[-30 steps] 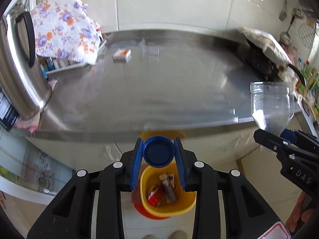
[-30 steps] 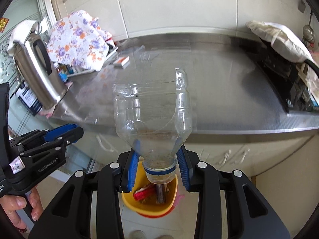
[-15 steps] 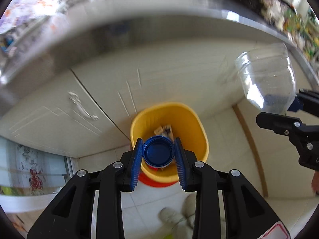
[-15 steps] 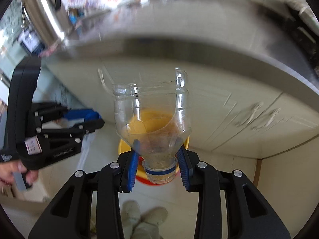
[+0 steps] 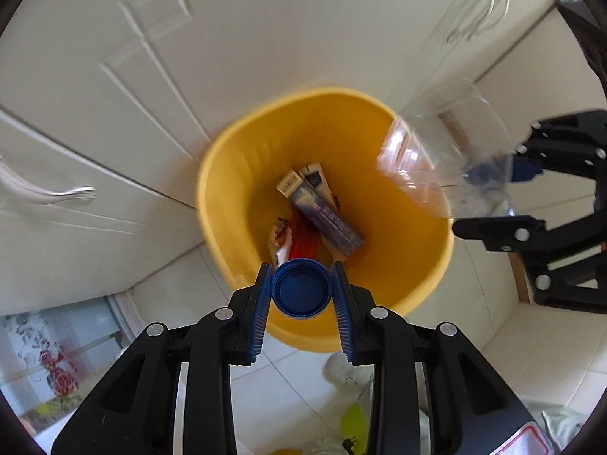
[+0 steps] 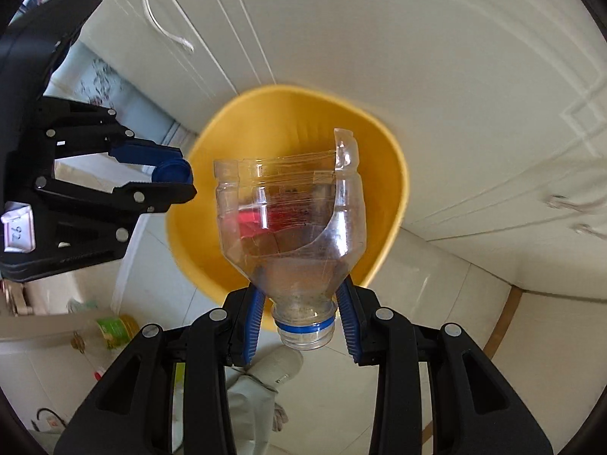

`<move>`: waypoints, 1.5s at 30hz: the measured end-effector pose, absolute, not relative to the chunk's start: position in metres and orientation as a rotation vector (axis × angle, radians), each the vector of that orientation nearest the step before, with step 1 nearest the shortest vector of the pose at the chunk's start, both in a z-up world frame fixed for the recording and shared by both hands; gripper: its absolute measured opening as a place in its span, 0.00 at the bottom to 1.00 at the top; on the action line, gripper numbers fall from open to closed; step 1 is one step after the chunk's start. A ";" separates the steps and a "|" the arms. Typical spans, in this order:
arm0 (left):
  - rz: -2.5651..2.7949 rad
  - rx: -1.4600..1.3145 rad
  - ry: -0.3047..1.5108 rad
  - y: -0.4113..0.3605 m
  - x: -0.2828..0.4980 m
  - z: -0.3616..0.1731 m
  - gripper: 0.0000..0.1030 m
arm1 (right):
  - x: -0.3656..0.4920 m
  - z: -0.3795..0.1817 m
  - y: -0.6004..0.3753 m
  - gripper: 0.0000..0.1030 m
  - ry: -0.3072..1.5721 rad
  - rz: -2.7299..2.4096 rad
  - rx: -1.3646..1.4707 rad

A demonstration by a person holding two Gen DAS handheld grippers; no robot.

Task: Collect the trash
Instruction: 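Open the left tool to drop the cap while the right tool drops the bottle, then raise both open tools back over the counter toward the medicine box and tray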

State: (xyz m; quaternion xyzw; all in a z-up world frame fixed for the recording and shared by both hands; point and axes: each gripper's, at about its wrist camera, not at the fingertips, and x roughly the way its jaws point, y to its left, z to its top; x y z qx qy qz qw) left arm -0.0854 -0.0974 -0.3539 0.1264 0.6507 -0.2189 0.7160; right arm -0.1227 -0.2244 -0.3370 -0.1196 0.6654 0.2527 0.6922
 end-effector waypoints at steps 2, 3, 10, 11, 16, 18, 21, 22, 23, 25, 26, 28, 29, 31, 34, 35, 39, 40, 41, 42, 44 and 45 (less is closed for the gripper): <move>-0.490 0.296 1.462 -0.098 -0.080 -0.369 0.30 | -0.117 -0.352 -0.222 0.37 1.506 0.568 -0.271; -0.493 0.292 1.475 -0.098 -0.077 -0.376 0.30 | -0.115 -0.359 -0.221 0.37 1.517 0.571 -0.266; -0.503 0.274 1.507 -0.098 -0.070 -0.404 0.31 | -0.106 -0.385 -0.225 0.37 1.548 0.587 -0.215; -0.503 0.272 1.507 -0.098 -0.070 -0.406 0.31 | -0.105 -0.387 -0.226 0.37 1.550 0.589 -0.207; -0.495 0.245 1.503 -0.093 -0.071 -0.407 0.33 | -0.098 -0.387 -0.232 0.44 1.543 0.592 -0.186; -0.488 0.243 1.497 -0.092 -0.071 -0.403 0.50 | -0.096 -0.383 -0.234 0.64 1.531 0.592 -0.182; -0.485 0.231 1.490 -0.090 -0.071 -0.401 0.52 | -0.094 -0.378 -0.237 0.66 1.514 0.588 -0.175; -0.483 0.232 1.488 -0.090 -0.072 -0.399 0.52 | -0.093 -0.376 -0.238 0.66 1.508 0.584 -0.174; -0.483 0.232 1.488 -0.090 -0.072 -0.399 0.52 | -0.092 -0.373 -0.240 0.66 1.501 0.582 -0.174; -0.482 0.234 1.487 -0.090 -0.073 -0.397 0.52 | -0.092 -0.369 -0.244 0.66 1.498 0.579 -0.170; -0.481 0.235 1.486 -0.090 -0.074 -0.395 0.52 | -0.091 -0.367 -0.246 0.66 1.495 0.576 -0.169; -0.476 0.236 1.484 -0.091 -0.074 -0.394 0.52 | -0.093 -0.362 -0.249 0.66 1.490 0.572 -0.165; -0.475 0.236 1.482 -0.092 -0.074 -0.393 0.52 | -0.094 -0.361 -0.250 0.66 1.487 0.570 -0.164; -0.470 0.235 1.477 -0.094 -0.075 -0.386 0.52 | -0.096 -0.355 -0.253 0.66 1.481 0.568 -0.159; -0.462 0.232 1.466 -0.092 -0.078 -0.377 0.52 | -0.096 -0.346 -0.257 0.66 1.468 0.561 -0.154; -0.458 0.227 1.462 -0.090 -0.079 -0.373 0.52 | -0.098 -0.342 -0.255 0.66 1.462 0.556 -0.148; -0.423 0.174 1.432 -0.083 -0.090 -0.350 0.52 | -0.110 -0.315 -0.256 0.66 1.427 0.531 -0.116; -0.414 0.158 1.424 -0.082 -0.093 -0.343 0.52 | -0.113 -0.310 -0.256 0.66 1.418 0.528 -0.116; -0.395 0.140 1.410 -0.079 -0.099 -0.332 0.52 | -0.120 -0.297 -0.257 0.66 1.400 0.523 -0.118; -0.383 0.131 1.400 -0.078 -0.103 -0.324 0.52 | -0.125 -0.287 -0.257 0.66 1.382 0.518 -0.124; -0.356 0.095 1.371 -0.076 -0.113 -0.304 0.52 | -0.136 -0.268 -0.257 0.66 1.353 0.515 -0.118; -0.340 0.080 1.354 -0.076 -0.118 -0.293 0.52 | -0.142 -0.255 -0.258 0.66 1.334 0.516 -0.106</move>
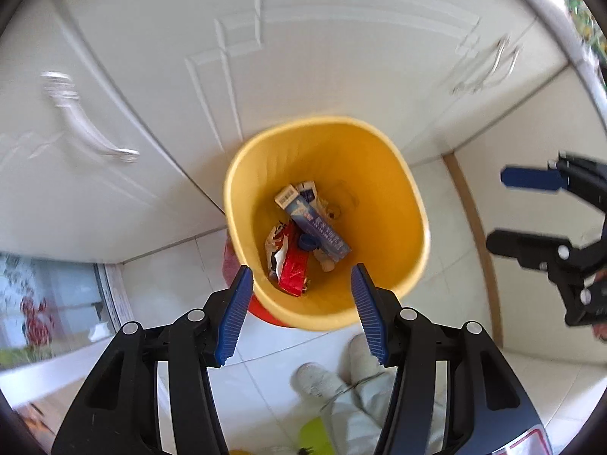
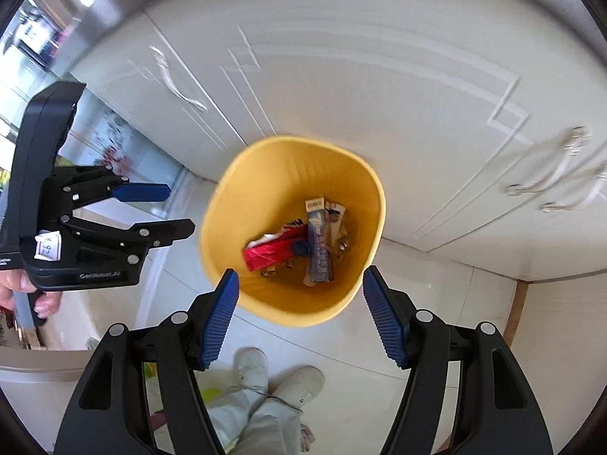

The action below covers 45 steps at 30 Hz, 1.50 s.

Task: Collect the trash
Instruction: 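Raise both open tools back over the counter toward the medicine box and tray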

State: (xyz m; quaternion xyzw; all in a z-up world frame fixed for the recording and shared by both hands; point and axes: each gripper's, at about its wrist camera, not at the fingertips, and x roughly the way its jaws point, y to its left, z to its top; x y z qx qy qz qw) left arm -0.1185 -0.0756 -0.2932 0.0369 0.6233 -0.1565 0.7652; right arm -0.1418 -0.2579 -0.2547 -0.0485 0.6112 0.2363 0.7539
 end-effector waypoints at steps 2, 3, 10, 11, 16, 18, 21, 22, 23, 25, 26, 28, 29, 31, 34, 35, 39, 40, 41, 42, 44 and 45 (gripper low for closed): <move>-0.311 0.041 1.319 -0.074 -0.129 -0.268 0.52 | -0.151 -0.232 -0.260 0.66 1.301 0.515 -0.090; -0.296 0.026 1.302 -0.074 -0.134 -0.257 0.52 | -0.157 -0.217 -0.261 0.66 1.282 0.515 -0.082; -0.213 -0.059 1.171 -0.072 -0.161 -0.175 0.56 | -0.181 -0.128 -0.266 0.66 1.146 0.525 -0.076; -0.203 -0.073 1.150 -0.072 -0.162 -0.163 0.56 | -0.181 -0.119 -0.266 0.66 1.128 0.524 -0.070; -0.176 -0.100 1.068 -0.066 -0.148 -0.124 0.59 | -0.167 -0.072 -0.264 0.67 1.031 0.509 -0.030; -0.162 -0.100 1.036 -0.060 -0.135 -0.109 0.60 | -0.154 -0.060 -0.259 0.67 0.994 0.502 -0.015; -0.148 -0.118 1.002 -0.049 -0.112 -0.091 0.61 | -0.129 -0.036 -0.254 0.67 0.943 0.494 -0.008; -0.144 -0.120 0.995 -0.046 -0.106 -0.088 0.61 | -0.123 -0.032 -0.252 0.67 0.931 0.491 -0.009; -0.139 -0.120 0.987 -0.043 -0.095 -0.085 0.62 | -0.113 -0.026 -0.249 0.67 0.914 0.485 -0.011; -0.135 -0.117 0.975 -0.038 -0.079 -0.078 0.62 | -0.096 -0.019 -0.246 0.67 0.896 0.476 -0.011; -0.132 -0.118 0.972 -0.032 -0.065 -0.075 0.63 | -0.083 -0.015 -0.242 0.67 0.889 0.469 -0.007; -0.134 -0.121 0.968 -0.022 -0.046 -0.070 0.67 | -0.057 -0.012 -0.236 0.67 0.880 0.460 0.002; -0.132 -0.119 0.962 -0.019 -0.034 -0.069 0.68 | -0.049 -0.012 -0.233 0.67 0.875 0.458 0.002; -0.134 -0.120 0.961 -0.012 -0.012 -0.071 0.68 | -0.024 -0.013 -0.226 0.67 0.870 0.448 0.001; -0.129 -0.121 0.982 -0.001 0.025 -0.077 0.68 | 0.004 -0.014 -0.219 0.67 0.871 0.436 0.007; -0.134 -0.124 0.986 0.001 0.035 -0.077 0.69 | 0.015 -0.015 -0.215 0.67 0.870 0.434 0.010; -0.134 -0.115 1.011 0.006 0.073 -0.083 0.70 | 0.052 -0.025 -0.201 0.67 0.886 0.425 0.014; -0.130 -0.108 1.015 0.007 0.082 -0.085 0.71 | 0.058 -0.027 -0.199 0.67 0.888 0.426 0.015; -0.130 -0.106 1.020 0.007 0.089 -0.087 0.71 | 0.068 -0.029 -0.195 0.67 0.890 0.428 0.012; -0.131 -0.106 1.024 0.008 0.097 -0.089 0.71 | 0.077 -0.031 -0.191 0.67 0.893 0.431 0.009; -0.124 -0.094 1.029 0.008 0.112 -0.094 0.71 | 0.093 -0.037 -0.184 0.67 0.897 0.444 0.000; -0.119 -0.088 1.032 0.009 0.120 -0.097 0.71 | 0.103 -0.040 -0.180 0.67 0.897 0.450 -0.010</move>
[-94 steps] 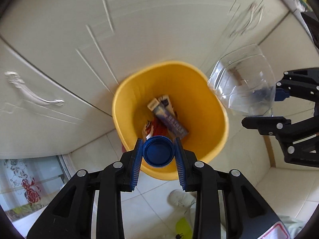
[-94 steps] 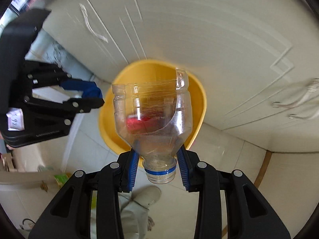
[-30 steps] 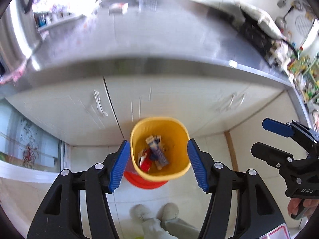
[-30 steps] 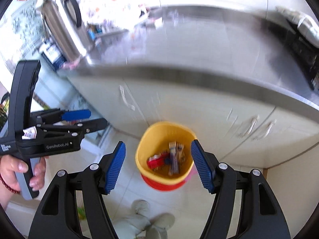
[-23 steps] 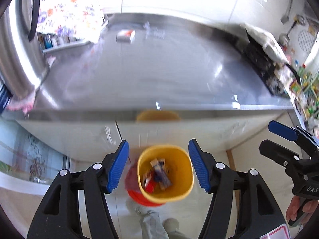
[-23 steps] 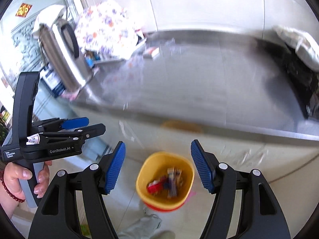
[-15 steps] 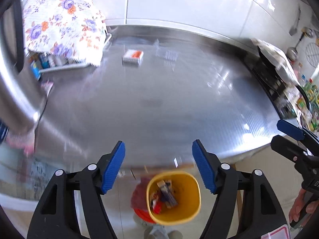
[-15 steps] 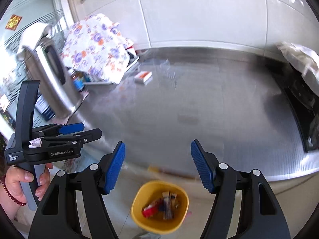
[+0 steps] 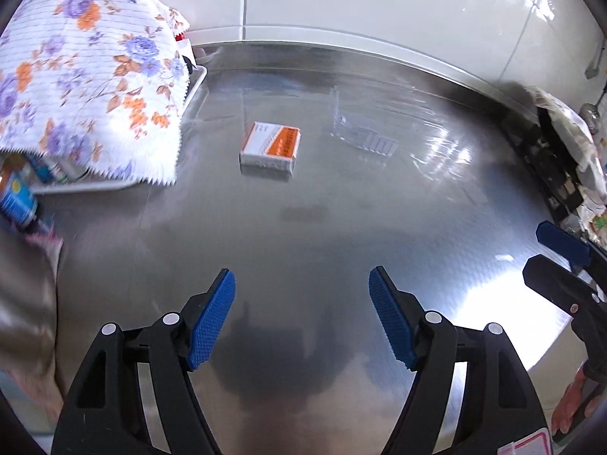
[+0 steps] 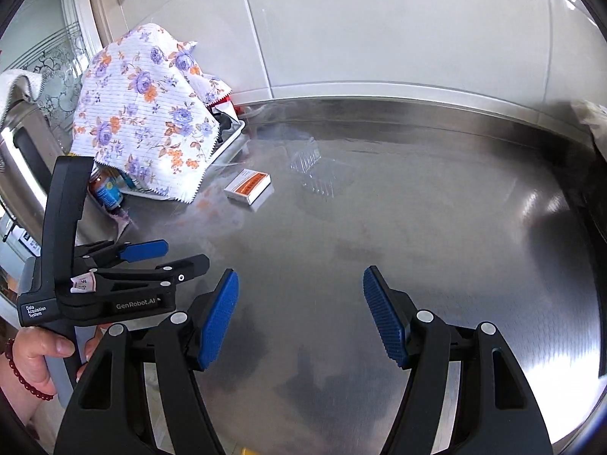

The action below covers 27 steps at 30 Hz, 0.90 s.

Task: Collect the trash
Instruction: 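Raise both open tools back over the counter toward the medicine box and tray, then grasp the orange-white medicine box with the left tool while the right tool grasps the clear tray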

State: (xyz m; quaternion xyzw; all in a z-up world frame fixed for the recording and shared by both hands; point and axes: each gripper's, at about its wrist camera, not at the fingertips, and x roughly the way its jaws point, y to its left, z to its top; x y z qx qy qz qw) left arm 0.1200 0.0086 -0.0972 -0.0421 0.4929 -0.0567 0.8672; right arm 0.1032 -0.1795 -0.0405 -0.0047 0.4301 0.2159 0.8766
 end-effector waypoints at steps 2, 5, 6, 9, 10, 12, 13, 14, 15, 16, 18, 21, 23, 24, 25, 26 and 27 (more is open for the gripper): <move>-0.108 -0.084 1.039 0.013 0.137 -0.102 0.71 | 0.122 -0.047 -0.172 0.67 0.901 0.462 -0.029; -0.092 -0.079 1.047 0.015 0.162 -0.109 0.71 | 0.156 -0.058 -0.161 0.67 0.909 0.484 -0.054; -0.083 -0.078 1.046 0.017 0.170 -0.111 0.71 | 0.164 -0.061 -0.159 0.67 0.913 0.487 -0.058; -0.067 -0.098 1.057 0.021 0.193 -0.118 0.71 | 0.197 -0.074 -0.150 0.67 0.936 0.508 -0.062; -0.064 -0.101 1.060 0.022 0.200 -0.121 0.71 | 0.210 -0.080 -0.146 0.67 0.946 0.515 -0.070; -0.056 -0.098 1.066 0.022 0.210 -0.125 0.71 | 0.225 -0.088 -0.139 0.67 0.954 0.527 -0.088; -0.053 -0.098 1.070 0.022 0.214 -0.128 0.71 | 0.232 -0.091 -0.135 0.67 0.959 0.536 -0.097; -0.051 -0.099 1.072 0.022 0.219 -0.130 0.71 | 0.240 -0.095 -0.131 0.67 0.966 0.551 -0.105; -0.046 -0.092 1.067 0.021 0.222 -0.131 0.72 | 0.245 -0.098 -0.127 0.67 0.969 0.559 -0.113; -0.042 -0.082 1.064 0.020 0.226 -0.132 0.72 | 0.250 -0.100 -0.123 0.67 0.968 0.566 -0.124; -0.039 -0.070 1.059 0.018 0.234 -0.133 0.73 | 0.260 -0.105 -0.113 0.66 0.971 0.592 -0.150; -0.017 -0.026 1.049 0.014 0.245 -0.135 0.73 | 0.267 -0.112 -0.104 0.55 0.980 0.614 -0.179; -0.005 -0.003 1.041 0.014 0.249 -0.136 0.73 | 0.272 -0.116 -0.101 0.48 0.981 0.623 -0.188; -0.006 -0.007 1.039 0.015 0.252 -0.136 0.74 | 0.274 -0.118 -0.099 0.48 0.981 0.618 -0.197; -0.003 -0.004 1.037 0.016 0.254 -0.136 0.74 | 0.277 -0.121 -0.098 0.45 0.990 0.615 -0.200; -0.003 -0.003 1.035 0.017 0.256 -0.136 0.74 | 0.279 -0.123 -0.097 0.43 0.996 0.613 -0.201; -0.003 -0.003 1.033 0.018 0.261 -0.136 0.73 | 0.281 -0.124 -0.097 0.37 0.994 0.609 -0.202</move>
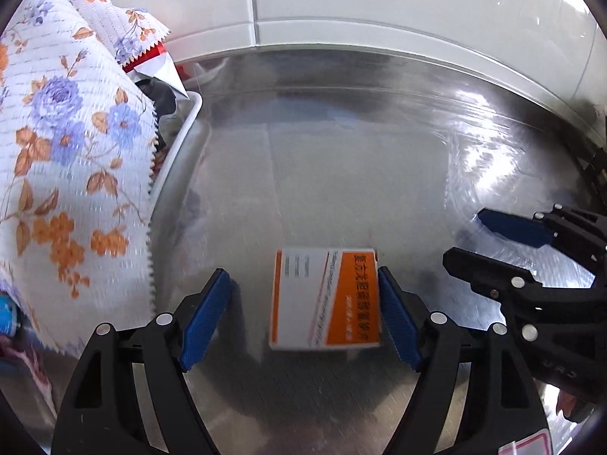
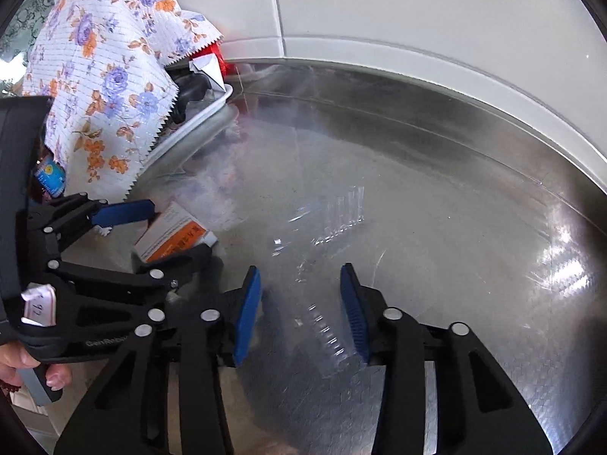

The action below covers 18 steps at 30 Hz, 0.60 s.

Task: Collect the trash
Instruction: 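Grasp the orange-white medicine box with the left tool while the right tool grasps the clear tray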

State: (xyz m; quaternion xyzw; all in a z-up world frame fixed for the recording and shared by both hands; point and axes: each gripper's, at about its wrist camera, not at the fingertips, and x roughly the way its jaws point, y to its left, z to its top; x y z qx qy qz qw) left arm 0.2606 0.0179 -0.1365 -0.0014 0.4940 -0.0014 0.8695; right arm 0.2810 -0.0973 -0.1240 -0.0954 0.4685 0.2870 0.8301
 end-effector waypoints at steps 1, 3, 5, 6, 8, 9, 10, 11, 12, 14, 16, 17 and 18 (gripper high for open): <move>-0.003 -0.002 1.032 0.017 0.263 -0.136 0.72 | 0.282 -0.124 -0.098 0.32 0.992 0.609 -0.200; -0.007 0.001 1.025 0.017 0.263 -0.135 0.65 | 0.283 -0.123 -0.097 0.28 0.987 0.612 -0.200; -0.012 0.005 1.019 0.018 0.266 -0.133 0.55 | 0.284 -0.122 -0.096 0.17 0.978 0.616 -0.202; -0.014 0.003 1.020 0.018 0.266 -0.133 0.55 | 0.284 -0.120 -0.095 0.12 0.979 0.620 -0.198; -0.015 0.005 1.019 0.019 0.269 -0.133 0.54 | 0.284 -0.119 -0.094 0.11 0.975 0.619 -0.196; -0.014 0.004 1.018 0.019 0.270 -0.133 0.53 | 0.283 -0.117 -0.094 0.11 0.973 0.621 -0.188; -0.014 0.003 1.017 0.019 0.269 -0.133 0.53 | 0.283 -0.116 -0.093 0.11 0.969 0.619 -0.186; -0.012 -0.001 1.018 0.021 0.275 -0.134 0.52 | 0.282 -0.114 -0.094 0.10 0.964 0.618 -0.180; -0.010 -0.003 1.019 0.021 0.275 -0.134 0.52 | 0.281 -0.112 -0.094 0.10 0.962 0.619 -0.173; -0.015 -0.015 1.022 0.022 0.274 -0.134 0.52 | 0.279 -0.109 -0.095 0.10 0.956 0.614 -0.165; -0.014 -0.013 1.020 0.021 0.270 -0.132 0.52 | 0.277 -0.106 -0.096 0.10 0.955 0.613 -0.158; -0.018 -0.016 1.020 0.020 0.267 -0.131 0.52 | 0.276 -0.104 -0.096 0.10 0.952 0.609 -0.157; -0.018 -0.013 1.017 0.020 0.264 -0.129 0.52 | 0.274 -0.103 -0.096 0.10 0.952 0.606 -0.157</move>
